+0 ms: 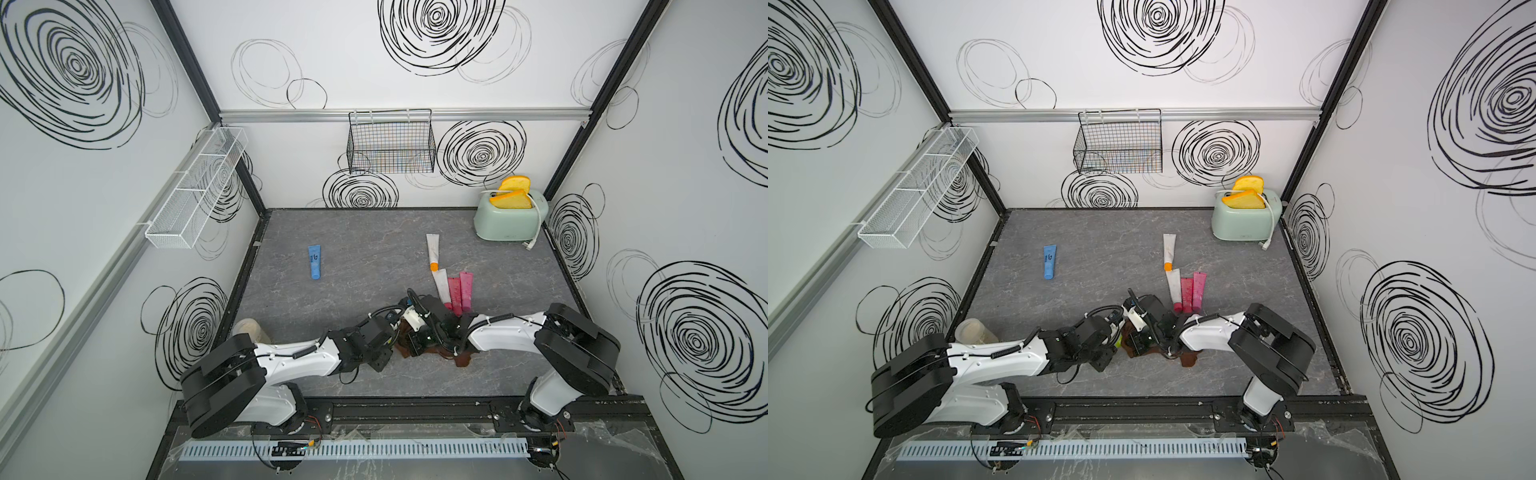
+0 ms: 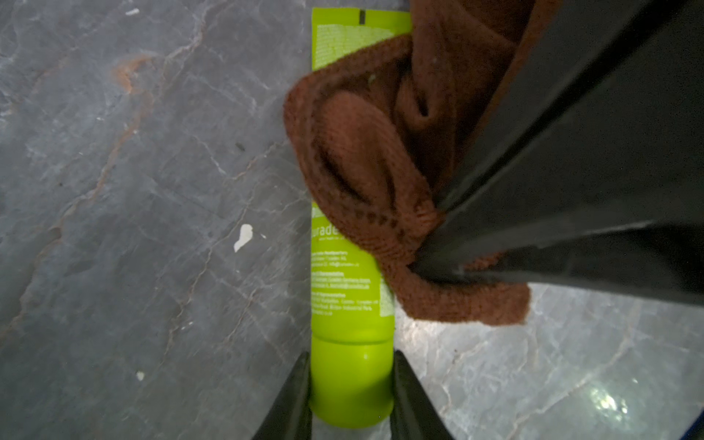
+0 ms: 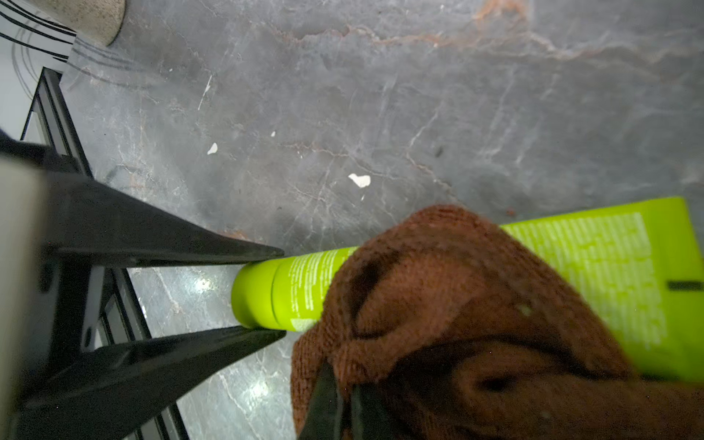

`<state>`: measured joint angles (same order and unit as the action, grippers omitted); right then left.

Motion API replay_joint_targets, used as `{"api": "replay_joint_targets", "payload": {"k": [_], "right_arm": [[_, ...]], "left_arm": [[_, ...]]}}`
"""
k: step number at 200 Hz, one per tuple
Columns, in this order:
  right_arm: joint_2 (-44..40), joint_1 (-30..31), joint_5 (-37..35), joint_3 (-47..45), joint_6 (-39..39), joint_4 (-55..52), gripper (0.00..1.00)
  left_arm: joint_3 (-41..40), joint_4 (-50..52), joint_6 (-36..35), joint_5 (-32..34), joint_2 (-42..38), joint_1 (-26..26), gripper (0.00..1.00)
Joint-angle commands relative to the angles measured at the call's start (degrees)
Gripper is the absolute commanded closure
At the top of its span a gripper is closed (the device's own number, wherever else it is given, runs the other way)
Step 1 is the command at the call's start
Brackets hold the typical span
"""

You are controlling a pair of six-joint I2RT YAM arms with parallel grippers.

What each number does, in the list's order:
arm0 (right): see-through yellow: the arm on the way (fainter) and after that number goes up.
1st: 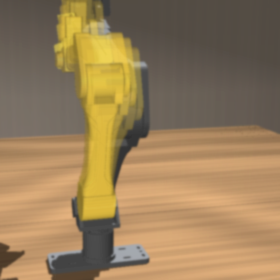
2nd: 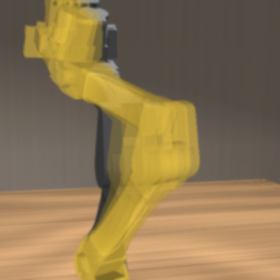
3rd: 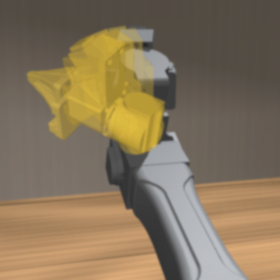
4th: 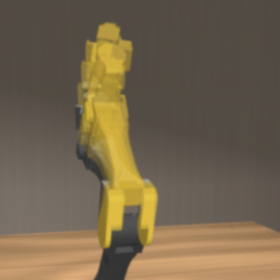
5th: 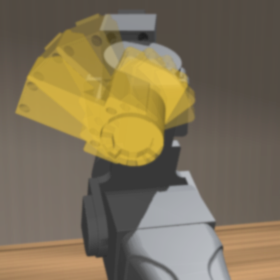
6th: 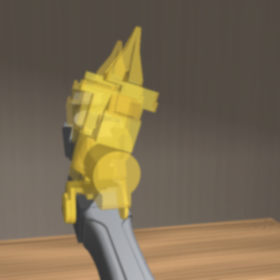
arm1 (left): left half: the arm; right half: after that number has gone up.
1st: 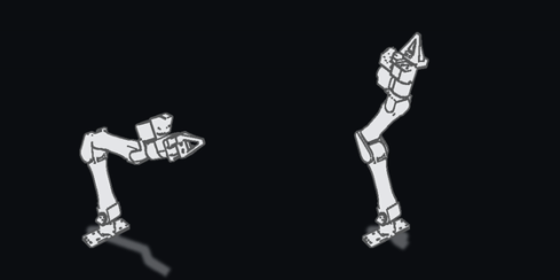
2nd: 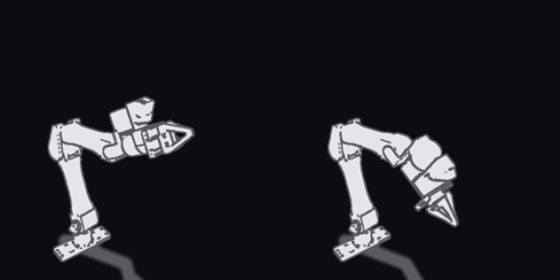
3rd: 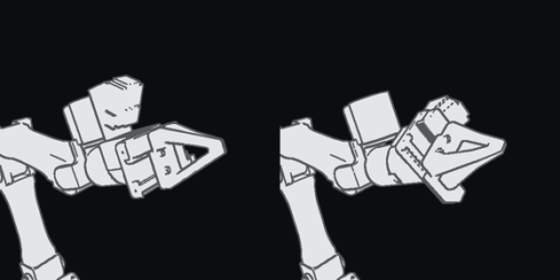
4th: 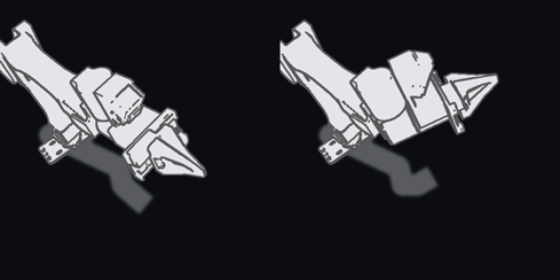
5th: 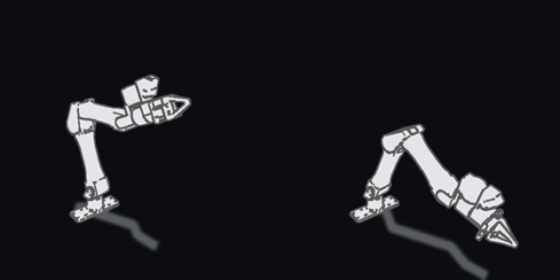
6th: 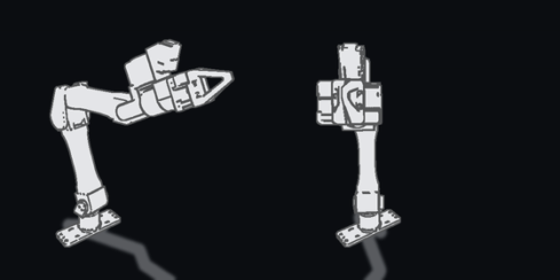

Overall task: Wipe the surface of the toothpaste tube
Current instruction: Wipe the dirt from the toothpaste tube.

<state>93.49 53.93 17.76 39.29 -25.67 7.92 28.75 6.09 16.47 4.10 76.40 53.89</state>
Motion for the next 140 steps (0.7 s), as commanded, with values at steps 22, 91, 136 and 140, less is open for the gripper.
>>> {"api": "replay_joint_targets", "payload": {"k": [22,91,136,140], "right_arm": [[2.5,-10.0,-1.9,-0.3,3.9,-4.1,1.00],[-5.9,-10.7,2.3,-11.5,3.0,1.8,1.00],[-21.2,-8.7,2.9,-23.6,-0.5,9.7,1.00],[-21.8,-8.4,2.6,-23.7,-0.5,9.5,1.00]], "left_arm": [[0.4,-6.4,-0.6,-1.0,-0.8,0.3,1.00],[3.1,-3.1,1.7,4.4,-3.9,-4.0,1.00],[9.9,-8.8,5.0,1.7,-1.9,-14.1,1.00],[10.9,-9.4,5.3,1.6,-0.9,-14.8,1.00]]}}
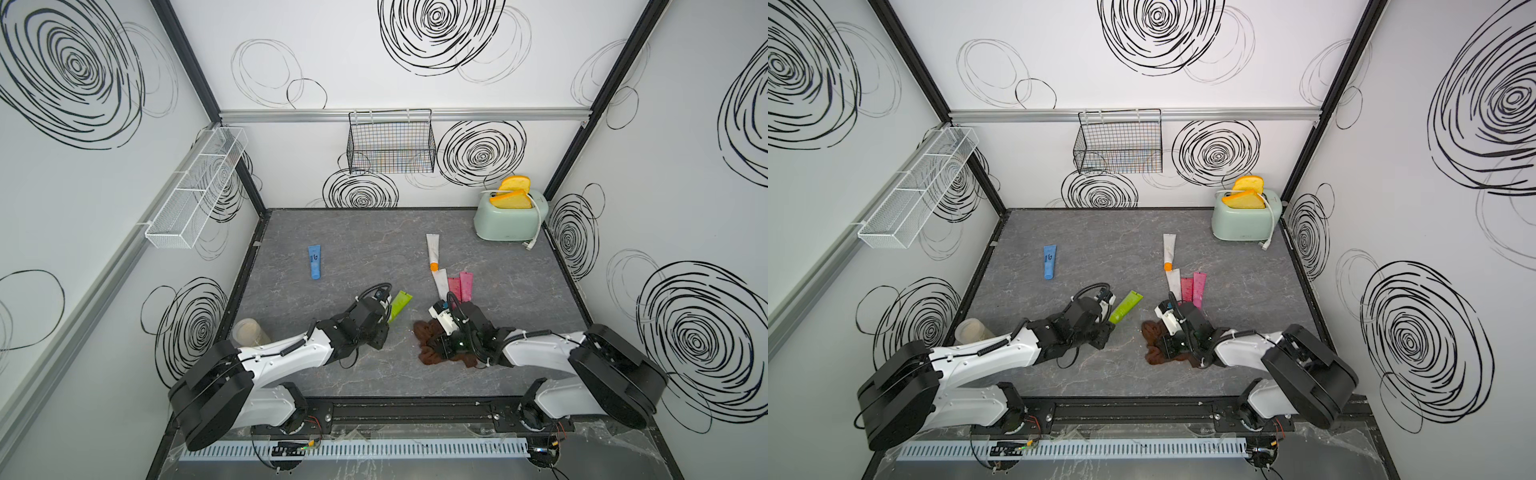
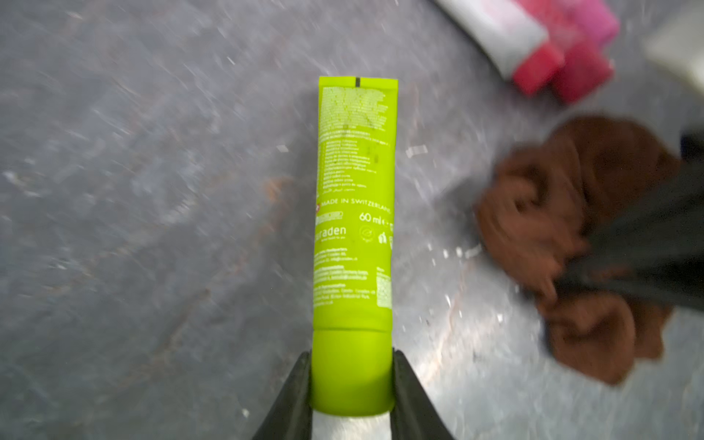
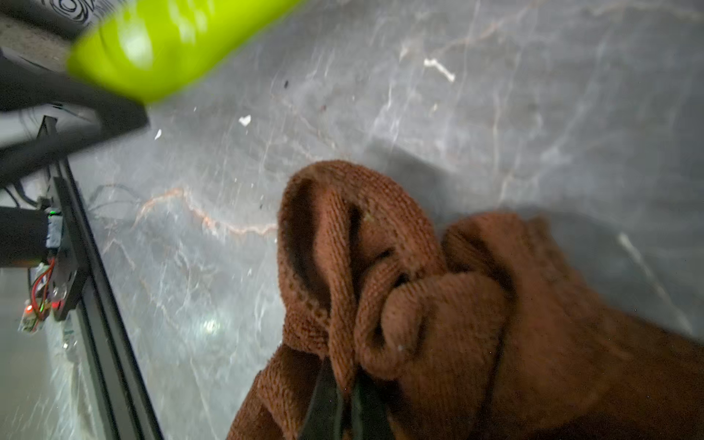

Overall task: Wipe the surface of the toothpaste tube
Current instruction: Wipe the dirt from the toothpaste tube, then place the toothpaste at the center of the board.

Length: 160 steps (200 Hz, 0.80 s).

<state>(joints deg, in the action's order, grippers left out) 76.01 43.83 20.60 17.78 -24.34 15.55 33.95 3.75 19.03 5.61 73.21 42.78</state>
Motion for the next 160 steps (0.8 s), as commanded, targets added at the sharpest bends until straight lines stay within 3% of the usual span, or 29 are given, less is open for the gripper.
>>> {"api": "replay_joint_targets", "payload": {"k": [1,70,102,160], "right_arm": [[-4.4,1.7,-0.2,-2.2,-1.8,1.9,1.00],[-7.4,-1.5,-1.2,-2.3,-1.0,1.0,1.00],[-7.3,-2.2,-1.0,-2.1,-0.8,0.9,1.00],[-6.8,-3.1,-0.1,-2.2,-0.8,1.2,1.00]], "left_arm": [[6.0,-7.1,2.9,0.1,2.5,-3.8,1.00],[22.8,-18.4,8.8,2.5,24.3,-5.7,1.00],[32.0,-18.1,10.9,1.6,35.3,-5.6,1.00],[44.4,-13.5,12.2,5.2,47.4,-6.1,1.00]]}}
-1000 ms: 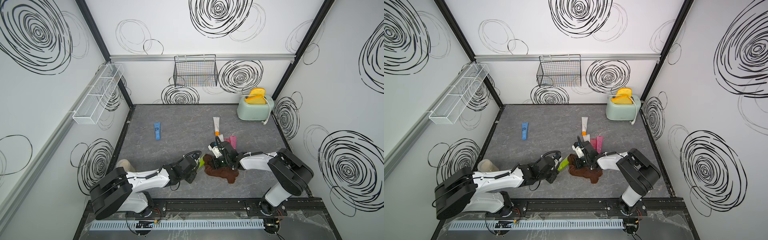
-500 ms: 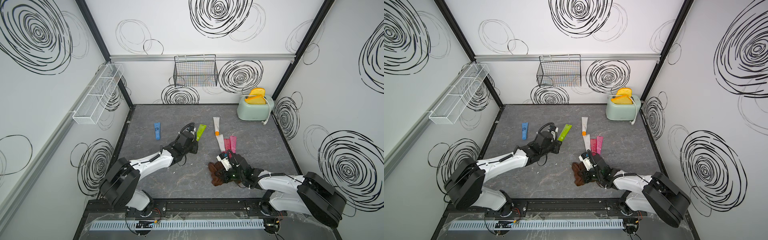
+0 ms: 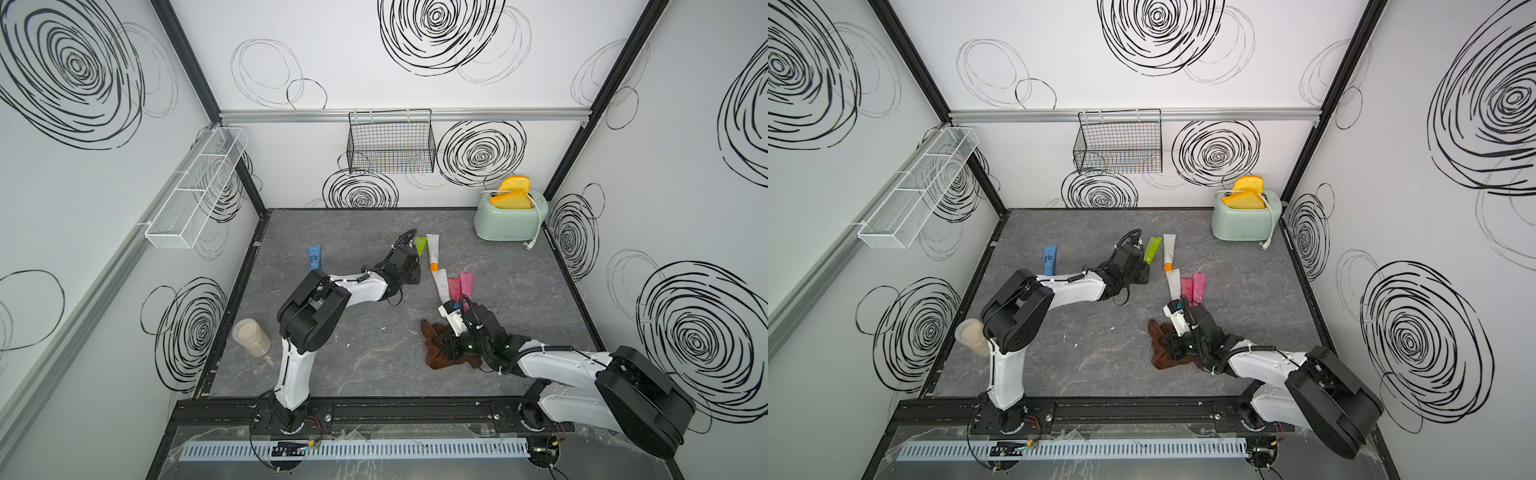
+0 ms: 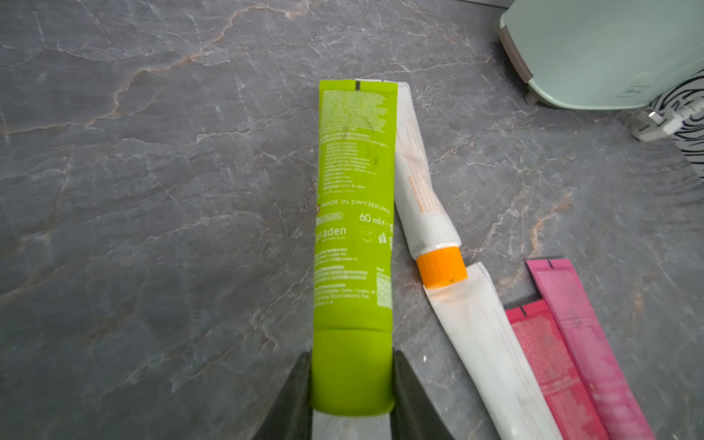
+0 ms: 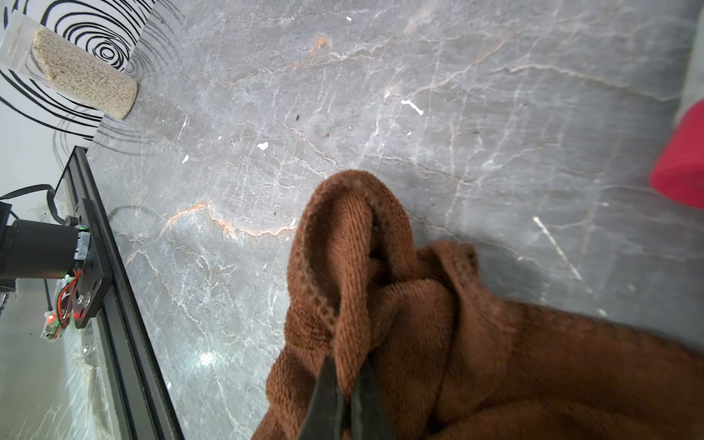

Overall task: Wipe the surface of the toothpaste tube
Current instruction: Place the toothpaste at the center of the board.

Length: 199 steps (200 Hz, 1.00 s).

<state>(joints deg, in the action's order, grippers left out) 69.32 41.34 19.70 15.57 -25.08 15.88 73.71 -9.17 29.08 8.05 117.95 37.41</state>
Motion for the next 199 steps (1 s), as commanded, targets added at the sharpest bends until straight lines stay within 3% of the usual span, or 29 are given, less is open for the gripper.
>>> {"api": "replay_joint_targets", "payload": {"k": [1,55,100,169,199], "right_arm": [[-0.1,-0.6,0.8,0.0,0.0,0.9,1.00],[-0.3,-0.8,1.0,0.0,-0.1,0.9,1.00],[-0.1,-0.9,1.2,0.0,-0.1,1.1,1.00],[0.3,-1.1,1.6,0.1,0.0,1.2,1.00],[0.6,-1.1,1.9,0.1,0.0,1.3,1.00]], "left_arm": [[4.7,-0.5,2.2,2.7,2.8,-0.7,1.00],[8.8,1.7,4.0,3.5,7.0,-0.8,1.00],[10.7,1.3,4.6,-0.5,9.3,-0.9,0.97],[11.2,-2.9,5.7,-8.6,10.4,-0.4,0.44],[11.2,-3.7,5.1,-9.2,10.0,-0.5,0.35]]}}
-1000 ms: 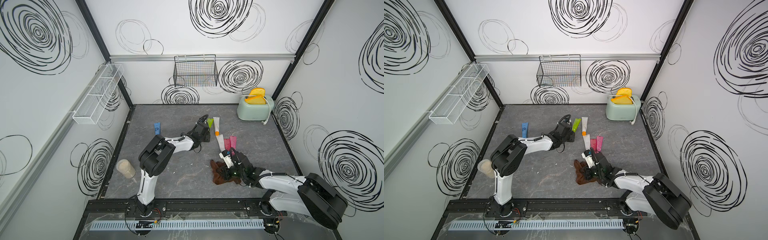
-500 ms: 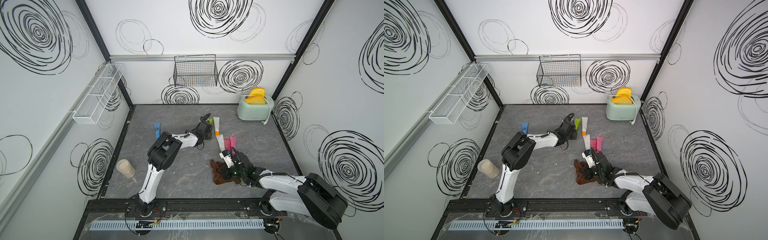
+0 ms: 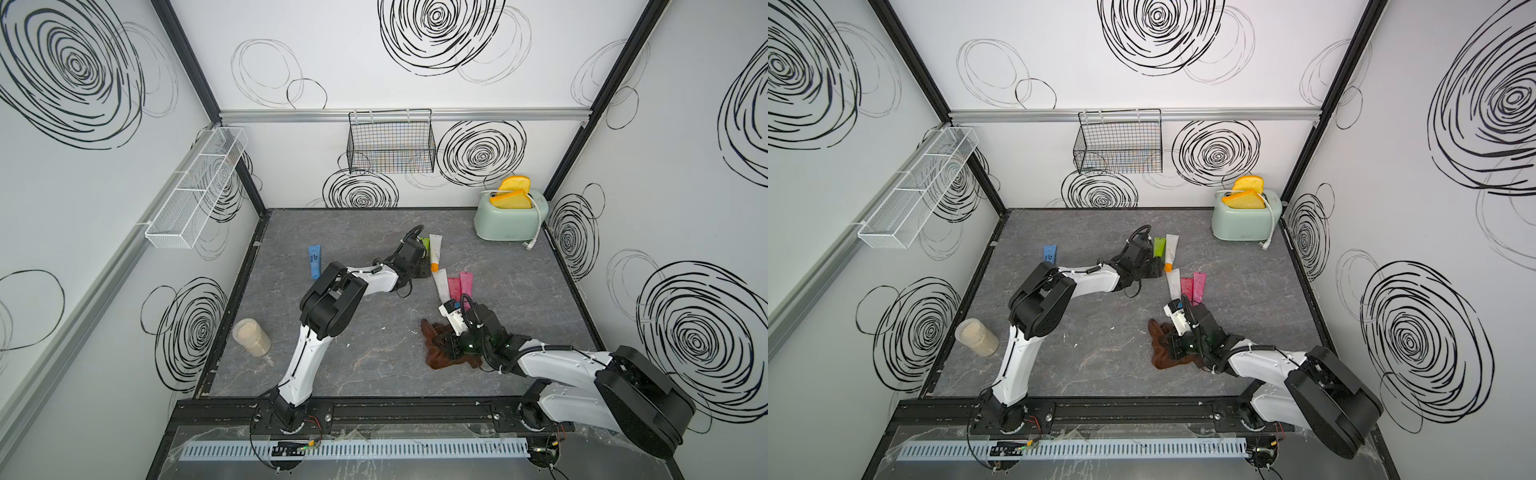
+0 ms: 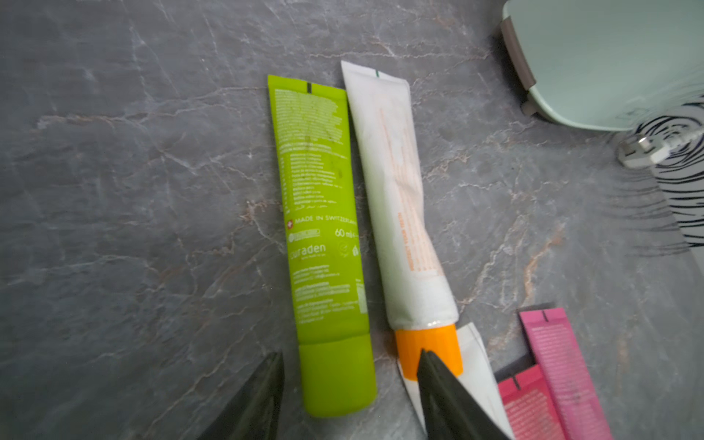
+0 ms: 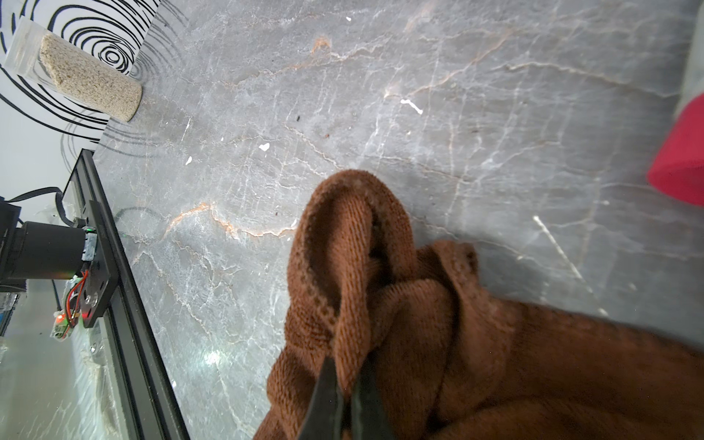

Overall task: Wipe the surface of the toothpaste tube
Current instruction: Place the toothpaste at the center of the board, then move the toothpaste to the center of the board.

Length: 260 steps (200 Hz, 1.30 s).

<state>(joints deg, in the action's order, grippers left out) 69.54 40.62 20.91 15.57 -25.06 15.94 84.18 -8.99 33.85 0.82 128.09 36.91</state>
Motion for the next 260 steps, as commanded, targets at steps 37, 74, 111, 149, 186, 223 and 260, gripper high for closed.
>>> {"api": "replay_joint_targets", "payload": {"k": [37,74,111,149,186,223,260], "right_arm": [[0.4,-0.4,0.6,0.2,0.1,1.2,1.00],[0.5,-0.4,0.9,0.2,0.1,1.2,1.00],[0.1,-0.4,1.0,0.1,0.1,1.1,1.00],[-0.5,-0.3,1.9,-0.2,0.1,1.4,1.00],[0.3,-0.2,3.0,0.0,0.4,1.6,0.96],[0.5,0.0,3.2,-0.2,0.3,1.7,0.97],[0.6,0.3,3.1,-0.2,0.3,1.7,0.97]], "left_arm": [[-1.2,-7.3,-0.1,-4.0,-1.8,-0.1,0.30],[-2.5,-9.7,-0.2,-6.4,-3.5,-0.3,0.28],[-8.7,-9.2,-1.3,-7.5,-11.3,-3.1,0.26],[-18.9,4.5,-11.2,2.8,-33.0,-7.1,0.19],[-25.9,14.4,-19.8,19.9,-43.8,-14.5,0.13],[-32.6,12.0,-19.6,9.5,-45.1,-30.3,0.11],[-28.5,13.8,-21.1,8.5,-37.6,-34.8,0.19]]}}
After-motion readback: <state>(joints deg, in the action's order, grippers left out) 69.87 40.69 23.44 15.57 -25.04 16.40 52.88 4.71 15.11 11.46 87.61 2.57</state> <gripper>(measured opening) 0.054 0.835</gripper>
